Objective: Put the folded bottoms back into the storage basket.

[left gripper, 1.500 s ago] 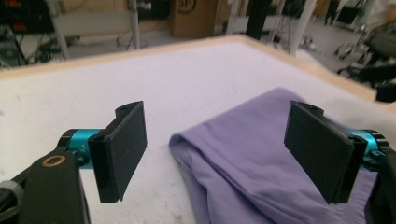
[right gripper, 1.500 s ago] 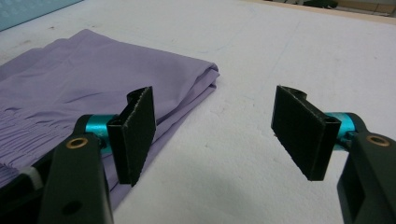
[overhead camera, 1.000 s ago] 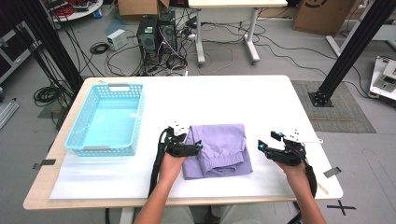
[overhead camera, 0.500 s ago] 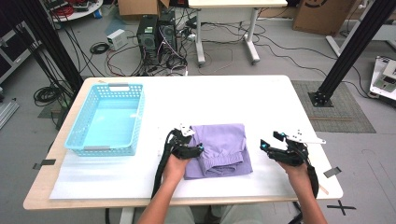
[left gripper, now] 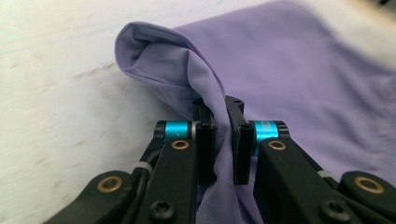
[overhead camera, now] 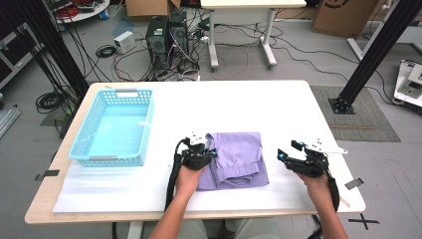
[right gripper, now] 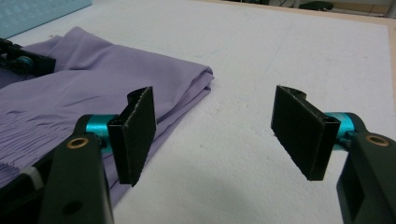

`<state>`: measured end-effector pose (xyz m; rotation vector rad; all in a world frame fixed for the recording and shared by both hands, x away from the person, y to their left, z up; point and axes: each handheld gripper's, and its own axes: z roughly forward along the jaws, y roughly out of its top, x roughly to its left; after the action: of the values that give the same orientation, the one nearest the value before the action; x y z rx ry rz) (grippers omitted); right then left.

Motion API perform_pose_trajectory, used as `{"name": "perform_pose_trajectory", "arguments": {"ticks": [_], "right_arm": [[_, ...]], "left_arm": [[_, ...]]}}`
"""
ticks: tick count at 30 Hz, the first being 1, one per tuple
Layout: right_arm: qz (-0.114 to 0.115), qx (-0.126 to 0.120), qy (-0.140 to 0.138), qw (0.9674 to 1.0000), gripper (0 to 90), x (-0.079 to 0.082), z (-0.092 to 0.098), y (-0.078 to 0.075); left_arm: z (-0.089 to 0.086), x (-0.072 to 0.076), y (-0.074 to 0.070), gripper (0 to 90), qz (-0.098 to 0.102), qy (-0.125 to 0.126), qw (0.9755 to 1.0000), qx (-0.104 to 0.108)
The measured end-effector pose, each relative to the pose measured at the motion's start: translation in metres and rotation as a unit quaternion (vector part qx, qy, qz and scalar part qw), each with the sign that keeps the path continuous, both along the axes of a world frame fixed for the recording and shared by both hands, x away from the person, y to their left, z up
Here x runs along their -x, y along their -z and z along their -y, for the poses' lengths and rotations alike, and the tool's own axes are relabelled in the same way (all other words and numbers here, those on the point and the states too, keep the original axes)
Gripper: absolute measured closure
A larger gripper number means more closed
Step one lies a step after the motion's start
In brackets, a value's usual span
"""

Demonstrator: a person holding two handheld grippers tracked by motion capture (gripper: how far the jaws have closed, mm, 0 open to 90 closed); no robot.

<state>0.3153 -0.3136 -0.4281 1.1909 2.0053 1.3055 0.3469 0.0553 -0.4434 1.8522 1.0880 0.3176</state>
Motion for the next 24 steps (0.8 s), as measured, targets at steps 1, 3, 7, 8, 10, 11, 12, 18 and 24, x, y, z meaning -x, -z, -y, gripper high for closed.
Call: {"name": "perform_pose_trajectory", "arguments": {"ticks": [1, 3, 7, 8, 10, 11, 12, 18, 24], "right_arm": [[0.000, 0.001, 0.000, 1.0000, 31.5, 0.000, 0.000, 0.000], [0.001, 0.002, -0.002, 1.0000, 31.5, 0.000, 0.000, 0.000], [0.000, 0.002, -0.002, 1.0000, 31.6, 0.001, 0.000, 0.000], [0.001, 0.004, -0.003, 1.0000, 32.2, 0.000, 0.000, 0.000], [-0.001, 0.006, -0.003, 1.0000, 32.3, 0.000, 0.000, 0.000], [-0.001, 0.005, -0.003, 1.0000, 32.3, 0.000, 0.000, 0.000], [0.000, 0.005, -0.003, 1.0000, 32.3, 0.000, 0.001, 0.000], [-0.002, 0.006, -0.002, 1.0000, 33.5, 0.000, 0.002, 0.001], [-0.004, 0.006, -0.001, 1.0000, 33.5, -0.001, 0.002, 0.001]], "left_arm": [[0.000, -0.001, 0.001, 81.1, -0.003, -0.002, 1.0000, 0.002], [0.000, -0.003, 0.004, 68.0, -0.024, -0.009, 0.9996, 0.012], [-0.003, -0.006, 0.008, 45.5, -0.066, -0.020, 0.9959, 0.058], [-0.002, -0.006, 0.009, 43.7, -0.074, -0.022, 0.9954, 0.058], [0.002, -0.006, 0.010, 43.2, -0.064, -0.020, 0.9969, 0.040], [0.005, -0.005, 0.009, 43.7, -0.055, -0.018, 0.9981, 0.021], [0.008, -0.003, 0.009, 45.3, -0.044, -0.017, 0.9989, 0.002], [0.024, 0.005, 0.008, 70.0, 0.003, 0.000, 0.9966, -0.082], [0.023, 0.005, 0.007, 82.9, -0.001, 0.008, 0.9973, -0.073]]}}
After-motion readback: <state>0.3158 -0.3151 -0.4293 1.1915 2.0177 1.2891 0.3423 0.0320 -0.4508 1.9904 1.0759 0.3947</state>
